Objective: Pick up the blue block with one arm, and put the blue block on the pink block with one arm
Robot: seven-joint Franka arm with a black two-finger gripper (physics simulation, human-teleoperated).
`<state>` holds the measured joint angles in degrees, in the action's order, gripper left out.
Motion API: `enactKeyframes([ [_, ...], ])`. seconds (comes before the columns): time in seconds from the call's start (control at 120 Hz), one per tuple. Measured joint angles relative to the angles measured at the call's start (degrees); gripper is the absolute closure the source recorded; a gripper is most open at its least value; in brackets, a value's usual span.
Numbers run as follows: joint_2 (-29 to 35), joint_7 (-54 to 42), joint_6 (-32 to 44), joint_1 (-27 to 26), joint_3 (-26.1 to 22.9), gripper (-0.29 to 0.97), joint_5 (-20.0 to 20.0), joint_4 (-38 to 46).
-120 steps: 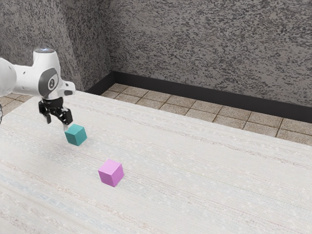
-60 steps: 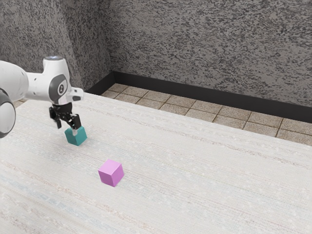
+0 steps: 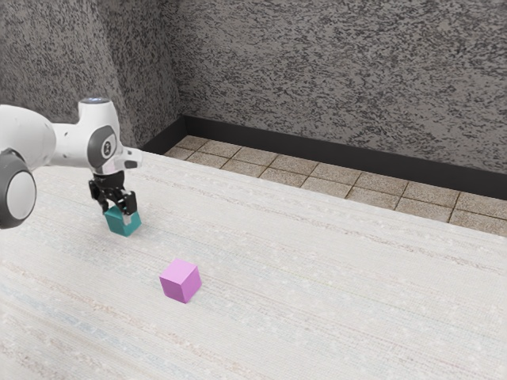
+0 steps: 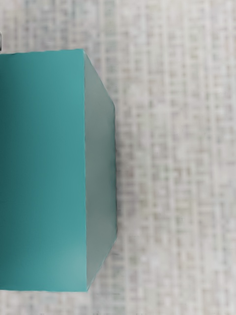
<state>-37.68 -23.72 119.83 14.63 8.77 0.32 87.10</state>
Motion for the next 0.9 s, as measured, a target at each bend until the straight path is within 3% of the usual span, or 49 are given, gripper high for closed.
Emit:
enactKeyframes([
  [0.6, -1.8, -0.4, -1.6, 3.6, -4.0, 0.31, 0.6, -2.6],
  [0.7, 1.5, -0.3, -2.2, 5.7, -7.2, 0.32, 1.6, -1.0],
  [0.9, 14.6, 0.2, -3.1, 8.2, -11.7, 0.32, 2.7, 11.2],
])
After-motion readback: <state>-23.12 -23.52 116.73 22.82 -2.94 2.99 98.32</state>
